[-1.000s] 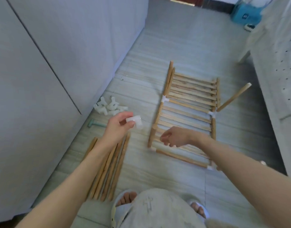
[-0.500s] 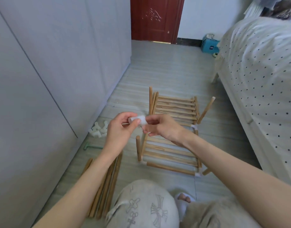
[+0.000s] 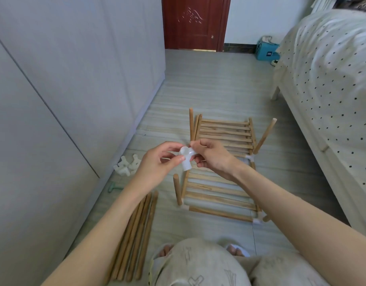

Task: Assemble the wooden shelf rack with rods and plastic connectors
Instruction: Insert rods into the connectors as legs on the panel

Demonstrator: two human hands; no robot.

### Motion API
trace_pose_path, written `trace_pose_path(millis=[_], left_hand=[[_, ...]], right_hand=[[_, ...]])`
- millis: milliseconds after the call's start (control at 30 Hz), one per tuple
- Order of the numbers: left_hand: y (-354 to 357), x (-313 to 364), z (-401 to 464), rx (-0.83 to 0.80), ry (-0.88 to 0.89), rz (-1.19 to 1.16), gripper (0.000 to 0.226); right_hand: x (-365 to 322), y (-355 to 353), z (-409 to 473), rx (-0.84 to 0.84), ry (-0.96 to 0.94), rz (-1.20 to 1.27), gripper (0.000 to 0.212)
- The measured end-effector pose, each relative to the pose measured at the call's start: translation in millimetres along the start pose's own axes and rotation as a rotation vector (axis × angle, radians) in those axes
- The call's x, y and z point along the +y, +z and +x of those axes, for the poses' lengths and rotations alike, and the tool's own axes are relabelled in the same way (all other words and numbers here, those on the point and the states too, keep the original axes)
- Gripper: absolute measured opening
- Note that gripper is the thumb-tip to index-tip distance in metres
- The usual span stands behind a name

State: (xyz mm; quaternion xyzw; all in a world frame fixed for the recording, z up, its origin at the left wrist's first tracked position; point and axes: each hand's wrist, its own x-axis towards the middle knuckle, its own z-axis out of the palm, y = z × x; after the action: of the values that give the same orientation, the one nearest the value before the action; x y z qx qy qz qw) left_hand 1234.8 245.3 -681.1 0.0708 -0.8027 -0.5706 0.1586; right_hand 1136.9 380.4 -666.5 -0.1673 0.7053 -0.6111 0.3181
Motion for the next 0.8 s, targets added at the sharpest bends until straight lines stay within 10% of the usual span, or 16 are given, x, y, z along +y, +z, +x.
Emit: trace_pose_path(millis=[300,500,800], left_hand=[[23.8,-63.9,-0.3,0.266,-0.095,0.006,0.025],[35.2,-87.0,-4.1,0.310,-0.147,-0.048,0.024],[32.4,-101.3,-6.8,0.236,-0.114,-0.042,0.034]], right_hand=[[48.9,-0.4,17.6,0.015,0.189,-0.111,0.035],[71.9,10.9,27.9,0.009,-0.045,-0.607,0.029],[82.3,11.8,34.0,0.074,-0.101,-0.612,0.023]])
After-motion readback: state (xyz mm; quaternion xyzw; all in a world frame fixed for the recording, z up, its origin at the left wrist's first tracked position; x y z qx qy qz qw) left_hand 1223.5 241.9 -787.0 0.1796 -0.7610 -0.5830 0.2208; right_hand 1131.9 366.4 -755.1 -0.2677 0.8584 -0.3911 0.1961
